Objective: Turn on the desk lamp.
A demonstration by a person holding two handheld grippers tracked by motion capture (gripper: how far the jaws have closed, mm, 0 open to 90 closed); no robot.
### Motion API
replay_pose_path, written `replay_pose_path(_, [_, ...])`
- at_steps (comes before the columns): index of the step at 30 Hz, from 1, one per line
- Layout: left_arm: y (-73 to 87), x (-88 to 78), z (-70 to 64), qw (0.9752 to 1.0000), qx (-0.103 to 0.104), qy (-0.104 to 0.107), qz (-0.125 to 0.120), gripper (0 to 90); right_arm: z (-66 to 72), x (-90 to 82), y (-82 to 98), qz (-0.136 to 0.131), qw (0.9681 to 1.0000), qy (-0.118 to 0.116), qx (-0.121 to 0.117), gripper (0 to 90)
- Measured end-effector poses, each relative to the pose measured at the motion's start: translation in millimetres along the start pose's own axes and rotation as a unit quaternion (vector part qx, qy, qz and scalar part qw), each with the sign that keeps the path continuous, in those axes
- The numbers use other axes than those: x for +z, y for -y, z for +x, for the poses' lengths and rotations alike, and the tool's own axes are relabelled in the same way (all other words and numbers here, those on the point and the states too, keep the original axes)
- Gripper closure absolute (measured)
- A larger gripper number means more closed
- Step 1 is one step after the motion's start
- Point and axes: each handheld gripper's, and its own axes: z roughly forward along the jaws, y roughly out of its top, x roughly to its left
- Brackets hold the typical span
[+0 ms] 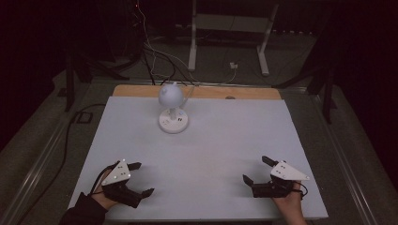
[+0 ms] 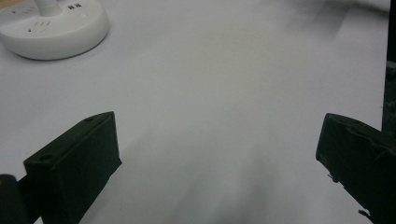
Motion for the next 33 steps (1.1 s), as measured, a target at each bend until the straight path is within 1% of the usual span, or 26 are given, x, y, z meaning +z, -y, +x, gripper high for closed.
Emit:
replay_pose_path(1, [-0.4, 0.0, -0.3, 1.0000, 0.001, -0.001, 0.003, 0.1, 0.0, 0.0, 0.0, 0.000, 1.0000, 0.000, 0.000, 0.0])
replay_pose_path(2, [-0.8, -0.1, -0.6, 1.0000, 0.004, -0.001, 0.003, 0.1, 1.3, -1.2, -0.7, -0.007, 1.0000, 0.003, -0.002, 0.0])
replay_pose_path(5, [-2.8, -0.4, -2.1, 1.0000, 0.006, 0.003, 0.001, 0.1, 1.6, -1.2, -0.9, -0.007, 1.0000, 0.005, -0.003, 0.0])
replay_pose_path(8, [-6.0, -0.5, -4.0, 0.9999, 0.014, 0.007, 0.002, 0.1, 1.4, -0.7, -0.8, -0.005, 1.0000, 0.006, -0.002, 0.0])
replay_pose_path(10, [-8.1, -1.3, -4.9, 0.9999, 0.014, 0.007, 0.000, 0.1, 0.3, -0.7, -1.0, -0.005, 1.0000, 0.008, -0.002, 0.0])
replay_pose_path(11, [-9.4, -2.0, -5.5, 0.9999, 0.012, 0.007, -0.002, 0.1, -0.4, -0.9, -0.7, -0.004, 1.0000, 0.008, 0.002, 0.0])
replay_pose_path(14, [-12.7, -3.3, -6.0, 0.9998, 0.014, 0.011, -0.005, 0.1, -0.5, -1.0, -1.1, -0.002, 1.0000, 0.009, 0.000, 0.0])
replay_pose_path(17, [-14.8, -2.7, -5.8, 0.9998, 0.010, 0.014, -0.004, 0.1, 0.2, -0.5, -1.3, -0.002, 1.0000, 0.007, 0.001, 0.0])
replay_pose_path(20, [-17.5, -3.4, -5.7, 0.9999, 0.010, 0.012, -0.006, 0.1, 1.1, -0.5, -1.7, -0.004, 1.0000, 0.007, -0.005, 0.0])
replay_pose_path(22, [-20.0, -3.6, -5.1, 0.9998, 0.006, 0.014, -0.009, 0.1, 1.1, -0.6, -1.7, -0.005, 1.0000, 0.008, -0.004, 0.0])
replay_pose_path(26, [-25.8, -2.8, -4.2, 0.9999, 0.009, 0.011, -0.005, 0.1, 1.0, -0.9, -1.5, -0.005, 0.9999, 0.010, -0.005, 0.0])
replay_pose_path(28, [-28.9, -2.3, -3.7, 0.9999, 0.008, 0.011, -0.006, 0.1, 0.9, -1.1, -1.6, -0.006, 0.9999, 0.011, -0.001, 0.0])
replay_pose_path(31, [-33.9, -1.1, -3.0, 0.9999, 0.011, 0.009, -0.006, 0.1, 1.1, -0.7, -1.6, -0.006, 0.9999, 0.011, -0.004, 0.0])
replay_pose_path(33, [-36.7, -0.4, -2.2, 0.9999, 0.007, 0.008, -0.009, 0.1, 1.0, -0.6, -1.6, -0.006, 0.9999, 0.012, -0.004, 0.0])
